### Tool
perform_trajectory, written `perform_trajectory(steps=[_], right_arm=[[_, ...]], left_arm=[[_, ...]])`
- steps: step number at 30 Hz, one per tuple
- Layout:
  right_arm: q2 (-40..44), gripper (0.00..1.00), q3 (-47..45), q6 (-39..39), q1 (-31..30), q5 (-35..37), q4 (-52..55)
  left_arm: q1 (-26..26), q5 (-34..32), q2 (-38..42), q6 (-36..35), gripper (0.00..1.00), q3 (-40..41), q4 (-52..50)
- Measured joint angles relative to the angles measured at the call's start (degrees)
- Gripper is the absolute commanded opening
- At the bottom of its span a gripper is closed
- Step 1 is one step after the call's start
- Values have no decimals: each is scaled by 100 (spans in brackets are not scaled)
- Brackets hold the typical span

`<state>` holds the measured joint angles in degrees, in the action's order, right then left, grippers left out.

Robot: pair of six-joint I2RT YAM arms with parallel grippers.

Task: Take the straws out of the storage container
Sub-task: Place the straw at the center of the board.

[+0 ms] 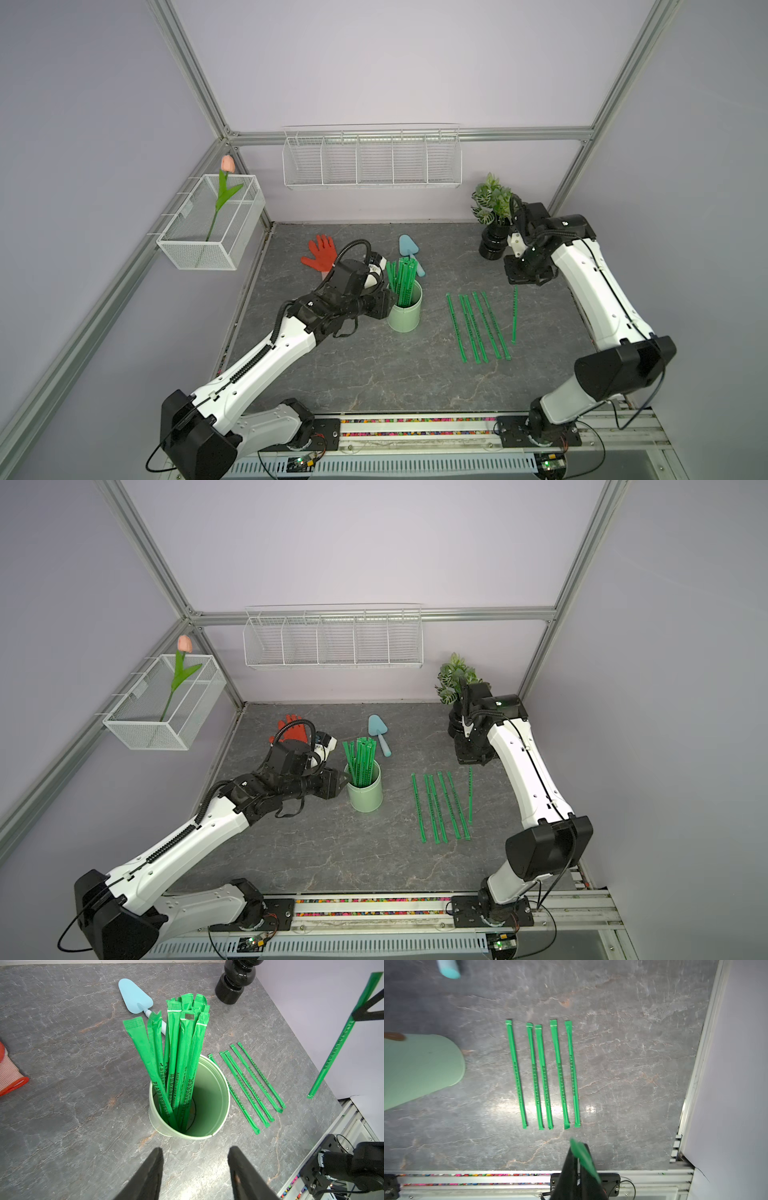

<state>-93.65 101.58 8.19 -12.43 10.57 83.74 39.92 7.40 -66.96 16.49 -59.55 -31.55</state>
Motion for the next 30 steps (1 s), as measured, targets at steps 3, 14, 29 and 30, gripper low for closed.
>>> perform_trajectory(steps=[3, 14, 29, 30], right_arm=[[-337, 7, -96, -2, 7, 195, 98], [-1132, 7, -234, -70, 372, 463, 168], [-2415, 8, -308, -358, 503, 219, -160], [-2492, 8, -260, -376, 505, 205, -162]], left_arm=[[0, -2, 0, 0, 54, -2, 0], [0, -2, 0, 0, 54, -2, -2], [0, -2, 0, 0, 54, -2, -2], [0, -4, -2, 0, 54, -2, -2]])
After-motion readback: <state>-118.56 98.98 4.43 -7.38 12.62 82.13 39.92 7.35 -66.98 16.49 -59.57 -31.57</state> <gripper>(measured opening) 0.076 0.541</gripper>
